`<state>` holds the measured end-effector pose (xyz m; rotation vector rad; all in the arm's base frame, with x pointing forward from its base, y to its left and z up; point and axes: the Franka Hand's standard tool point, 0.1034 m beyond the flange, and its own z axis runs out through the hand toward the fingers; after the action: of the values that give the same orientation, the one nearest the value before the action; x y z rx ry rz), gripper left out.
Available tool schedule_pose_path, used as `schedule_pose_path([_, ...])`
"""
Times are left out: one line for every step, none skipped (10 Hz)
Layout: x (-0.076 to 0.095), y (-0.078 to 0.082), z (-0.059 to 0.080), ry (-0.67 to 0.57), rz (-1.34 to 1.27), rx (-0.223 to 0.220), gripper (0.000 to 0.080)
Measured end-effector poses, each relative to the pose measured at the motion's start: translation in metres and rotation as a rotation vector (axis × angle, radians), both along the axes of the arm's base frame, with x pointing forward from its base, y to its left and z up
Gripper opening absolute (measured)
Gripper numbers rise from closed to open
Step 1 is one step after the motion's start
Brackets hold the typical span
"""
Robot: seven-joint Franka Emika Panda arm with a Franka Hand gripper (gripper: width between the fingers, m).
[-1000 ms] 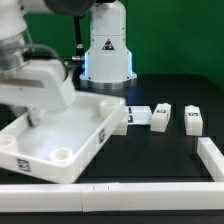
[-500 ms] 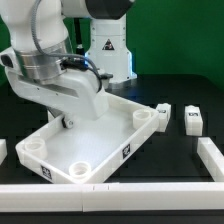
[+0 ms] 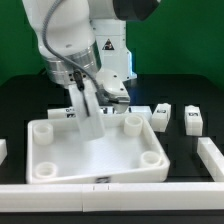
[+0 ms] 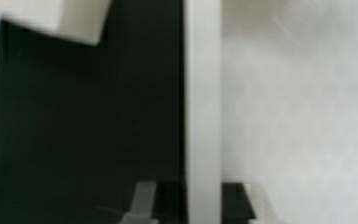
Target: Assemble desk
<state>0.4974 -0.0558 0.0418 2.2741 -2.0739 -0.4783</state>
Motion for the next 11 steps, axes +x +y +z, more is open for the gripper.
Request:
schedule_pose_path([-0.001, 0.001, -0.002, 0.010, -0.029, -0.008, 0.0051])
schedule_pose_path([-0.001, 0.002, -0.002, 0.013, -0.041, -0.011, 0.0051])
schedule_pose_path([-0.001, 0.002, -0.002, 0.013, -0.042, -0.011, 0.0051])
schedule_pose_path([-0.001, 0.004, -0.002, 0.013, -0.036, -0.010, 0.0051])
schedule_pose_path([0.004, 0.019, -0.002, 0.012, -0.047, -0.025, 0.0051])
schedule_pose_path([0.013, 0.044, -0.003, 0.005, -0.026, -0.029, 0.0051])
schedule_pose_path([0.016, 0.064, -0.008, 0.014, -0.017, -0.050, 0.0053])
schedule_pose_path([0.018, 0.079, -0.012, 0.014, -0.040, -0.072, 0.0053])
schedule_pose_path([0.018, 0.086, -0.013, 0.010, -0.042, -0.078, 0.0058])
schedule_pose_path([0.017, 0.083, -0.012, 0.013, -0.047, -0.068, 0.0059])
schedule_pose_path([0.017, 0.082, -0.012, 0.012, -0.049, -0.068, 0.0059])
